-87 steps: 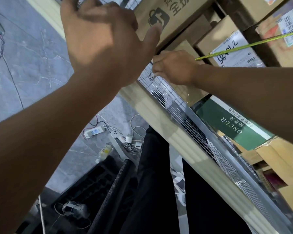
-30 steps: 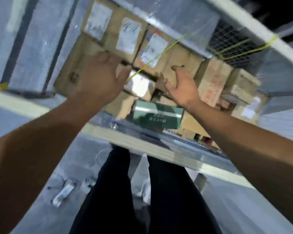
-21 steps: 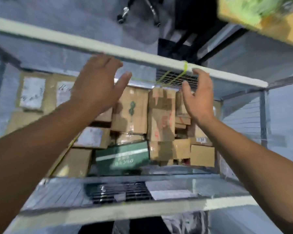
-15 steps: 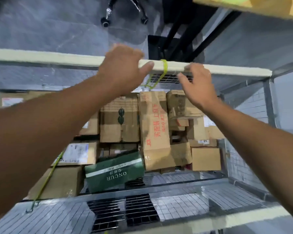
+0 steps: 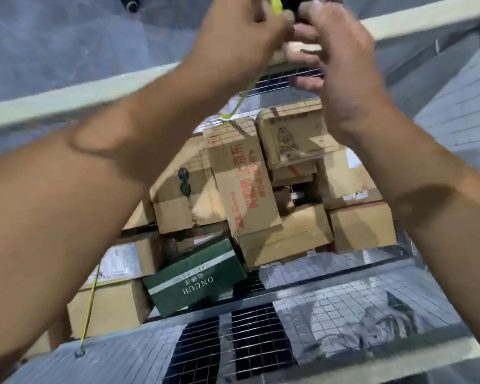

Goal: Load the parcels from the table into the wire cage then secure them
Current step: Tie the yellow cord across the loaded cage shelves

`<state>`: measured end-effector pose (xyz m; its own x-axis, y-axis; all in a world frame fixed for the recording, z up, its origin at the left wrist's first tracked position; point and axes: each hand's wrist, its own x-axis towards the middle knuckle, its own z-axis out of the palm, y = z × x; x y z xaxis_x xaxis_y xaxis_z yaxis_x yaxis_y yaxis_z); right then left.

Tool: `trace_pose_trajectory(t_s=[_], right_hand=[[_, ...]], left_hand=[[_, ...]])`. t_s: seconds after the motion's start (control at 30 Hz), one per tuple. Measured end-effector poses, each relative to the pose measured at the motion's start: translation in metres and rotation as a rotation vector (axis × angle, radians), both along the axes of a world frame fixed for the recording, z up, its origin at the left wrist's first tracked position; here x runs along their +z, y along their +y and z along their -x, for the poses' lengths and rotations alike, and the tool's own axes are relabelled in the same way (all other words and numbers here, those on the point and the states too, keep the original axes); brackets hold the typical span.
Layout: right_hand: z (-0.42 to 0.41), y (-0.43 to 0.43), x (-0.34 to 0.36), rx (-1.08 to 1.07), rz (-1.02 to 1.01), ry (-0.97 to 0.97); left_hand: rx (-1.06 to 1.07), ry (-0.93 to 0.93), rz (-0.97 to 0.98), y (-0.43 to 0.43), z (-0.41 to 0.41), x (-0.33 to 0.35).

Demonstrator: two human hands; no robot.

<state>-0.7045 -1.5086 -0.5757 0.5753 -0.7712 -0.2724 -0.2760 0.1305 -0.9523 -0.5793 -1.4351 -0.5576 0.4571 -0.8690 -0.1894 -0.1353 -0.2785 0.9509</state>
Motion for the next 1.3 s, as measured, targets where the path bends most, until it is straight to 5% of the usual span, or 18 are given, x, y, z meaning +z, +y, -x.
trace_pose_trajectory(t_s=[0.13,0.2,0.3,0.57,0.67,0.77,0.9,1.03,1.3], right_hand=[[0.027,0.0,0.025,-0.039,-0.362,-0.199],[0.045,0.004,0.032,-0.115,-0.467,-0.125],[0.092,0.011,0.024,-0.345,-0.51,-0.061],[0.242,0.066,-0.047,-0.626,-0.496,0.415],[0.283,0.084,-0.057,-0.42,-0.353,0.747],[0.316,0.094,-0.05,0.081,-0.127,1.036],[0.348,0.109,-0.029,0.446,0.148,1.12],[0.354,0.115,-0.023,0.498,0.405,1.136],[0.369,0.092,-0.03,0.564,0.493,1.105]], left_hand=[[-0.265,-0.032,0.104,0.015,0.059,0.001],[-0.426,-0.067,0.068,0.029,0.083,-0.013],[-0.575,0.122,0.013,0.055,0.129,-0.021],[-0.745,-0.06,-0.291,0.097,0.223,-0.081],[-0.839,-0.149,-0.303,0.095,0.252,-0.099],[-0.908,-0.175,-0.332,0.094,0.274,-0.125],[-0.953,-0.302,-0.443,0.098,0.29,-0.171],[-1.017,-0.381,-0.556,0.106,0.314,-0.204],[-1.019,-0.213,-0.581,0.097,0.337,-0.242]])
